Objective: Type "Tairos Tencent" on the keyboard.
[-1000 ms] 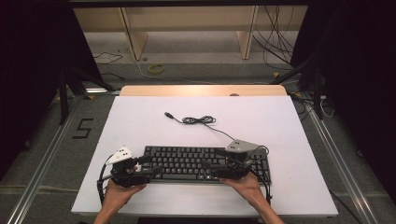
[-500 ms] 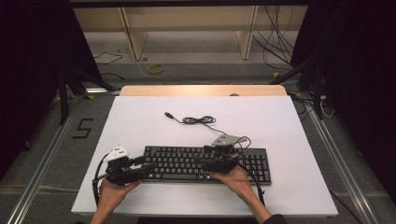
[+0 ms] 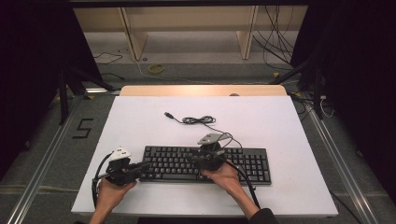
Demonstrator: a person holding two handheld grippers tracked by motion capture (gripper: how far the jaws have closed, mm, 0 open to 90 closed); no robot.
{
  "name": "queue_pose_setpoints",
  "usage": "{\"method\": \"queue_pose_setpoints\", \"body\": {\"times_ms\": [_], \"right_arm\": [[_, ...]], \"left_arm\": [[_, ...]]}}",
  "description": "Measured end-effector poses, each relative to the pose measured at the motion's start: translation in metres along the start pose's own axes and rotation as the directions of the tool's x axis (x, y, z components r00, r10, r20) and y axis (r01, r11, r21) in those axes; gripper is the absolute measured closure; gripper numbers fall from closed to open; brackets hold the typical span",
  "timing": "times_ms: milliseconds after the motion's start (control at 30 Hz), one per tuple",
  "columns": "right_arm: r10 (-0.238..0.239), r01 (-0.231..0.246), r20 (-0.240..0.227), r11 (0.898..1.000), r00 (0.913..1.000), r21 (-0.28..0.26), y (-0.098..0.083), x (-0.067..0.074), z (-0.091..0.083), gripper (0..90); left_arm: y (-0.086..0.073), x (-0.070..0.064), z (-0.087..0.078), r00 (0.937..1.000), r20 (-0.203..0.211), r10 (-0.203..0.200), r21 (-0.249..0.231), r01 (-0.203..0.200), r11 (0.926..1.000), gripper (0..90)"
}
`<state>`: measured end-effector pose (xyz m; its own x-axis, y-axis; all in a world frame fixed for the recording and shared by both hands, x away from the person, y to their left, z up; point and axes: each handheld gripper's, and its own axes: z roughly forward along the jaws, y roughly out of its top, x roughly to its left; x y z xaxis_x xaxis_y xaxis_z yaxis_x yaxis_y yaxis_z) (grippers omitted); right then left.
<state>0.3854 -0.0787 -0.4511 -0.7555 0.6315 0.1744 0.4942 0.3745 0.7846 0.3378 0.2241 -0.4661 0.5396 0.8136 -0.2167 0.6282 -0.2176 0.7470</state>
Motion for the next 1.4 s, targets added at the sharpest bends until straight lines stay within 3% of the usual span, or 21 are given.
{"method": "queue_pose_setpoints", "body": {"times_ms": [100, 400, 1400], "right_arm": [[-0.003, 0.003, -0.014, 1.000, 0.9999, 0.023, 0.002, 0.004, 0.011, 75.6], [-0.017, 0.018, -0.021, 0.999, 0.9996, 0.052, 0.007, 0.011, 0.030, 89.6], [-0.017, 0.018, -0.008, 0.994, 0.9998, 0.106, 0.008, 0.016, 0.060, 90.0]], "left_arm": [[-0.001, 0.000, 0.001, 0.9999, -0.002, 0.014, 0.013, -0.014, 0.9998, 89.2], [-0.002, 0.003, 0.004, 0.9999, -0.010, 0.010, 0.049, -0.009, 0.9988, 89.4], [-0.003, 0.009, 0.011, 0.9997, -0.023, -0.006, 0.093, 0.008, 0.9956, 89.4]]}}
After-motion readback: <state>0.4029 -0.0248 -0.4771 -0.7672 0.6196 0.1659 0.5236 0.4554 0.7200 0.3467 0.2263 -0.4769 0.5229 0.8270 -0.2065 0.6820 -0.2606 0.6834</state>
